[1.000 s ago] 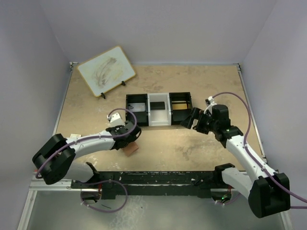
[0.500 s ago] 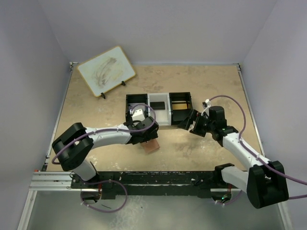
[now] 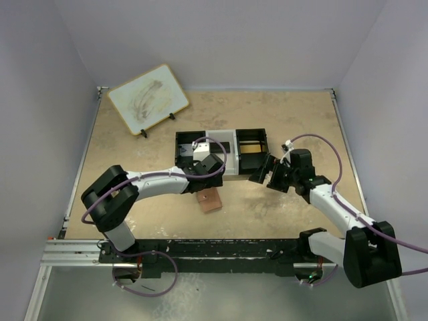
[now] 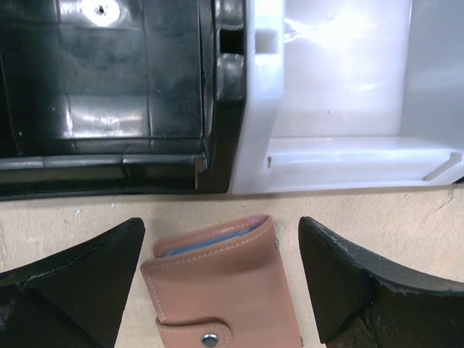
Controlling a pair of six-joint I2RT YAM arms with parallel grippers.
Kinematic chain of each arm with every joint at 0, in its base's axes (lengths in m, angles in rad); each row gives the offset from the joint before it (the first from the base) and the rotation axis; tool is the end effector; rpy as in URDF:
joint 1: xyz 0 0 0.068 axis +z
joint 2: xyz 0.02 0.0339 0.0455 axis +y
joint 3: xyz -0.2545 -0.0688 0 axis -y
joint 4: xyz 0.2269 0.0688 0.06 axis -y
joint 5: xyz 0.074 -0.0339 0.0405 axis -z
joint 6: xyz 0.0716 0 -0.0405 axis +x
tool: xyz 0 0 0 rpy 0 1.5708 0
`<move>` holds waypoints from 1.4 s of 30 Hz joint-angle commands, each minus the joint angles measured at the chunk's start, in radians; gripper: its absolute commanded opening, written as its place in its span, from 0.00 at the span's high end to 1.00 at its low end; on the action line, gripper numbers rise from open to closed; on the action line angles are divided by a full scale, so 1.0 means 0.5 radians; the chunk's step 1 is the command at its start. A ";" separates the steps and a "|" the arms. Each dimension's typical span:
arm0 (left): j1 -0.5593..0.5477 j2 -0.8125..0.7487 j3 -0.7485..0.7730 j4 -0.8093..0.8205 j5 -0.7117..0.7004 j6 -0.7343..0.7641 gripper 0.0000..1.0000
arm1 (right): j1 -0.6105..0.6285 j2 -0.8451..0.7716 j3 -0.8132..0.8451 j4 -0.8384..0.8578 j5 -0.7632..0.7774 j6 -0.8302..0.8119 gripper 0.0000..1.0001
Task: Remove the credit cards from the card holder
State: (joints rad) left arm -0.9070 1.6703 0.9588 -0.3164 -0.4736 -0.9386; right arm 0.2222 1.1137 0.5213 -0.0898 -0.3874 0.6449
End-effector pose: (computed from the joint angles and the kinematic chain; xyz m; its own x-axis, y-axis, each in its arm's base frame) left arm 0.2275 -0.2378 0.1461 -0.7601 -0.1935 -0.6203 -0.0971 0.9777 -0.1860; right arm 0.2265 0.0789 0.1765 -0.7861 0.3930 -0.4771 -0.0220 0.7536 0.6569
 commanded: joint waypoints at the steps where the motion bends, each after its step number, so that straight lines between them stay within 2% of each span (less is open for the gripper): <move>1: 0.050 0.057 0.131 0.123 -0.106 0.180 0.15 | 0.004 -0.066 -0.036 0.058 -0.031 0.013 0.00; 11: 0.121 0.117 0.205 0.129 -0.098 0.290 0.15 | 0.004 -0.101 -0.070 0.058 -0.071 0.039 0.00; 17: 0.130 0.022 0.170 0.154 0.046 0.279 0.16 | 0.005 -0.132 -0.120 0.143 -0.204 0.054 0.02; 21: 0.128 -0.186 0.041 0.146 0.201 0.224 0.18 | 0.007 -0.159 -0.197 0.220 -0.177 0.137 0.08; 26: 0.115 -0.383 -0.074 -0.183 0.233 0.075 0.24 | 0.049 -0.136 -0.274 0.443 -0.240 0.284 0.21; 32: -0.051 -0.294 -0.050 -0.487 0.179 -0.144 0.29 | 0.241 -0.003 -0.203 0.522 -0.127 0.312 0.25; 35: -0.091 -0.266 -0.051 -0.487 0.152 -0.234 0.32 | 0.300 0.079 -0.179 0.574 -0.112 0.325 0.28; 40: -0.157 -0.184 0.024 -0.507 0.140 -0.291 0.34 | 0.353 0.190 -0.191 0.714 -0.159 0.375 0.38; 42: -0.189 -0.130 0.054 -0.529 0.126 -0.300 0.37 | 0.369 0.224 -0.196 0.759 -0.172 0.389 0.38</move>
State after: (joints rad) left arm -0.9749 1.5639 0.9371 -0.5522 -0.3798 -1.0405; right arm 0.3893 1.2057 0.3939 0.1905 -0.4606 0.8116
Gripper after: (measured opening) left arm 0.655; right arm 0.626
